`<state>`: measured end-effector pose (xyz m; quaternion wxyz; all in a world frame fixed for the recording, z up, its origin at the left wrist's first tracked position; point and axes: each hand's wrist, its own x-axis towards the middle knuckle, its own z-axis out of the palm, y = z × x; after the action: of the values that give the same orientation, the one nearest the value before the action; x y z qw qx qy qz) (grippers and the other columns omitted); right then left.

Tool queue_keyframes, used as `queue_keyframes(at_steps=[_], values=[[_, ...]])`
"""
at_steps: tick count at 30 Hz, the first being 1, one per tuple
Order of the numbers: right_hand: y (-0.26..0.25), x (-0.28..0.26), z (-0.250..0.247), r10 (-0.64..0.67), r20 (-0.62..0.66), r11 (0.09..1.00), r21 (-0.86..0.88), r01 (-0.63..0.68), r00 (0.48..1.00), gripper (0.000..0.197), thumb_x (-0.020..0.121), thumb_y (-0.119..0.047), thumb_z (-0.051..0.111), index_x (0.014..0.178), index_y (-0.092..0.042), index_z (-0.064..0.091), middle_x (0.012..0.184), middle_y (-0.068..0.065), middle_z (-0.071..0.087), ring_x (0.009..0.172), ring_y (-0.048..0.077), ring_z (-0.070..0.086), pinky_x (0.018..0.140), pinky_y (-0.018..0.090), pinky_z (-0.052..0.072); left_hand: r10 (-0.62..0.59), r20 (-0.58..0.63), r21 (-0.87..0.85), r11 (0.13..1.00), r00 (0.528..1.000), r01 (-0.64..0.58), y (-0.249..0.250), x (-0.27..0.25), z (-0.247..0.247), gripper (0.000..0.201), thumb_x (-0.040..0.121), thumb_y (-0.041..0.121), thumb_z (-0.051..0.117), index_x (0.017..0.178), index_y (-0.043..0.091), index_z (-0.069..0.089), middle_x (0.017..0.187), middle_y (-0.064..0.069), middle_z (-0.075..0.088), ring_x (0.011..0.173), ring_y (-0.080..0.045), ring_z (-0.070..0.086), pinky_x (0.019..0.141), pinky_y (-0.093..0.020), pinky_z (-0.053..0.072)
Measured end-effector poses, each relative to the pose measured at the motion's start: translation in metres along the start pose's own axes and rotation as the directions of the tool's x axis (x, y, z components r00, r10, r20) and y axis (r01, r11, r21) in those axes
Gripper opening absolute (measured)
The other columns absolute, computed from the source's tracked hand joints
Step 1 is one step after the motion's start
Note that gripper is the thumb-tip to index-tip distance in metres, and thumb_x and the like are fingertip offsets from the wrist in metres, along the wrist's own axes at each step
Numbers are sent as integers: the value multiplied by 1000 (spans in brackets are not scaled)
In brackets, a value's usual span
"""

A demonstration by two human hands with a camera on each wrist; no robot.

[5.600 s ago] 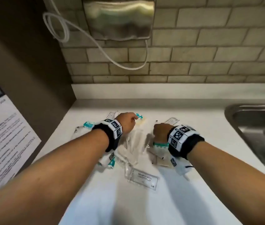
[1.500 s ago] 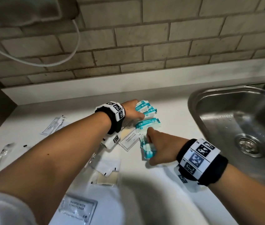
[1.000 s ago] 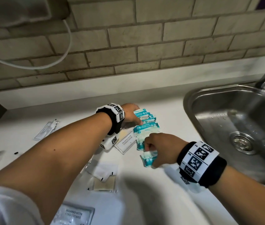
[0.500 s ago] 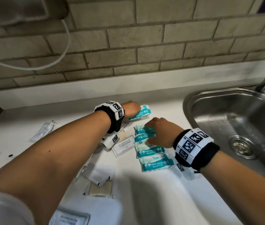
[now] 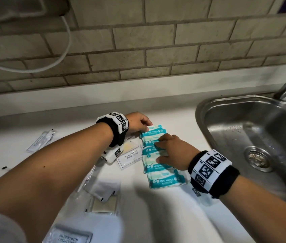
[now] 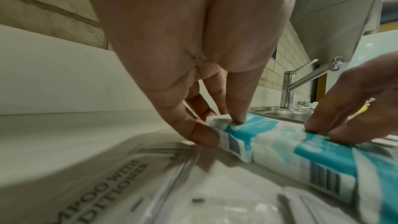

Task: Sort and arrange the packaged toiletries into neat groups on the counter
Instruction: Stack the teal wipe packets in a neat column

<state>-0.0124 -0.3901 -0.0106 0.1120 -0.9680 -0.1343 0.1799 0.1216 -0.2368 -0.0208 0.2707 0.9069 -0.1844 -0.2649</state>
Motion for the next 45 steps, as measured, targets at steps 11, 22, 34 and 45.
queue_keyframes(at_steps=[11, 22, 34, 45], values=[[4, -7, 1, 33, -29, 996, 80, -30, 999, 26, 87, -30, 67, 111, -22, 67, 110, -1, 58, 98, 18, 58, 84, 27, 47, 27, -61, 220, 975, 998, -12, -2, -11, 12, 68, 74, 47, 77, 134, 30, 53, 124, 4, 55, 117, -16, 49, 97, -31, 41], [5, -13, -2, 260, 41, 957, 125, -263, 965, 46, 72, -52, 77, 96, -19, 54, 95, -2, 62, 85, 14, 59, 70, 24, 45, 261, 205, 706, 628, 943, -327, 42, -19, 19, 60, 83, 28, 64, 137, 49, 46, 134, 5, 34, 117, -19, 29, 97, -34, 30], [10, -12, 3, 203, 3, 941, 277, -196, 979, 46, 72, -36, 83, 70, -29, 37, 80, -10, 56, 70, 5, 52, 55, 15, 35, 121, 417, 818, 382, 901, -430, 64, -16, 16, 88, 57, 44, 85, 134, 54, 43, 147, 4, 23, 127, -25, 23, 105, -46, 28], [7, -12, 4, 244, -28, 928, 296, -225, 969, 47, 69, -33, 85, 108, -16, 64, 105, -1, 70, 88, 13, 64, 80, 24, 52, 168, 421, 809, 376, 891, -453, 65, -30, 31, 94, 51, 43, 88, 136, 40, 47, 155, 3, 13, 138, -27, 13, 111, -46, 22]])
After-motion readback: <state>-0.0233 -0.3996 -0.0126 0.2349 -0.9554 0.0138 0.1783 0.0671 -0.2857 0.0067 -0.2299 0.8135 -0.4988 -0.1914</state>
